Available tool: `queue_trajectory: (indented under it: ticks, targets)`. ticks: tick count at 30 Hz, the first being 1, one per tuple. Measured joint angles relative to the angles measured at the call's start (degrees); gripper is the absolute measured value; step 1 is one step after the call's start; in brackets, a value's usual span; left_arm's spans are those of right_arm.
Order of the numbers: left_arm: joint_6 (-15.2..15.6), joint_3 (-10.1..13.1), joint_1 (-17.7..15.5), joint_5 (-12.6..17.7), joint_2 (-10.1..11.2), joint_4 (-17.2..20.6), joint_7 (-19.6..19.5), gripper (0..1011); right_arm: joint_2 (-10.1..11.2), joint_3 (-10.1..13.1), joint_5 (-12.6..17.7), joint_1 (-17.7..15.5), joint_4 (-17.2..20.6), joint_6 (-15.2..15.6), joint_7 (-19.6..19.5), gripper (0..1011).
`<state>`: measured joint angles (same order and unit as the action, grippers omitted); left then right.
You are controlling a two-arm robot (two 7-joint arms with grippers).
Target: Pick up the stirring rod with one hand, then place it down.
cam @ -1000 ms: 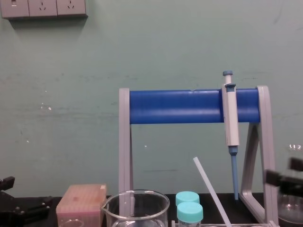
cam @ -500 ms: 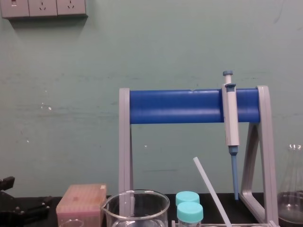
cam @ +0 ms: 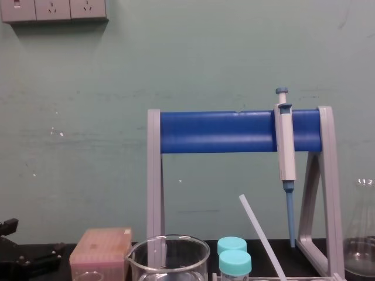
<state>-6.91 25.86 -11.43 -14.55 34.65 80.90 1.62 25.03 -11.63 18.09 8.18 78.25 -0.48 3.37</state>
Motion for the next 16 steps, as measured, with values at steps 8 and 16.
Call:
queue_trajectory:
  ticks: [8,16]
  targets:
    - [0.00,0.00,0.00,0.00,0.00,0.00,0.00,1000,0.11,0.00,0.25,-0.09,0.16,-0.16,0.23,1003]
    - [0.00,0.00,0.00,0.00,0.00,0.00,0.00,1000,0.16,0.00,0.32,-0.13,0.26,-0.23,0.36,1003]
